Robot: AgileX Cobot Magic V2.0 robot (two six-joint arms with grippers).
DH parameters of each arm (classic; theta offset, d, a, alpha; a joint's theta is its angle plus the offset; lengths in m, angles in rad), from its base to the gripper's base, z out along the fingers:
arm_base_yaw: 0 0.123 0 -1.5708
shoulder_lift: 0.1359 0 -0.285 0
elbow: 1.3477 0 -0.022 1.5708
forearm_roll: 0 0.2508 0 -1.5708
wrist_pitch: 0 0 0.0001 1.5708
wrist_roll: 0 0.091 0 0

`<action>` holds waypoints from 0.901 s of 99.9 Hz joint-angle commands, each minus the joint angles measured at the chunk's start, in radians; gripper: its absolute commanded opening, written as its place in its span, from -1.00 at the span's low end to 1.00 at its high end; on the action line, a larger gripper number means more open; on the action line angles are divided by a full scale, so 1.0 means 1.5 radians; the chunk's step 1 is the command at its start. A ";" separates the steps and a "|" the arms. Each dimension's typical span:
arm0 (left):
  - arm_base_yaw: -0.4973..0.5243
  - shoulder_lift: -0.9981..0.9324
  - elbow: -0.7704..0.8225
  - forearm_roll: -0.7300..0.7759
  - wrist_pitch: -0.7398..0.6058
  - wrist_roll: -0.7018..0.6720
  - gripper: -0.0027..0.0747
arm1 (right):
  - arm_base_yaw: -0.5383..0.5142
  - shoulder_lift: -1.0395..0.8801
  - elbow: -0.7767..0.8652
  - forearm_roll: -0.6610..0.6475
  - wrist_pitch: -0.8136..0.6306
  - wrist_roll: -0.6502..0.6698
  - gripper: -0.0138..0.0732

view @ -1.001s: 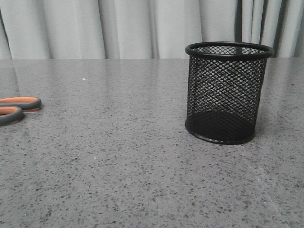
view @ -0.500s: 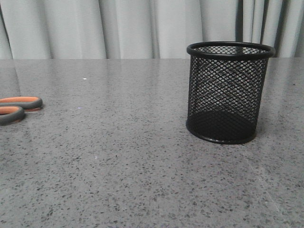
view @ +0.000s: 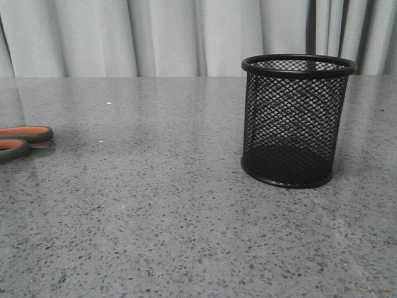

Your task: Put scissors into bucket

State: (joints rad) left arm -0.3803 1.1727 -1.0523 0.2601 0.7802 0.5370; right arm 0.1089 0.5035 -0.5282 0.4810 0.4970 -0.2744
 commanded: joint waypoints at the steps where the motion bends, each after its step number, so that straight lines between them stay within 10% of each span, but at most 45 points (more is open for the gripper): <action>1: 0.010 0.060 -0.059 0.043 0.011 0.014 -0.17 | 0.016 0.007 -0.024 0.009 -0.046 -0.008 0.29; 42: 0.122 0.208 -0.146 -0.143 0.202 0.523 -0.17 | 0.032 0.007 -0.024 -0.029 -0.010 -0.009 0.29; 90: 0.192 0.288 -0.148 -0.209 0.215 0.558 0.13 | 0.059 0.007 -0.024 -0.068 -0.031 -0.009 0.29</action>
State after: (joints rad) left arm -0.0944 1.6155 -1.2440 -0.0243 1.1121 1.3727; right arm 0.1952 0.5035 -0.5282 0.3756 0.5342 -0.2764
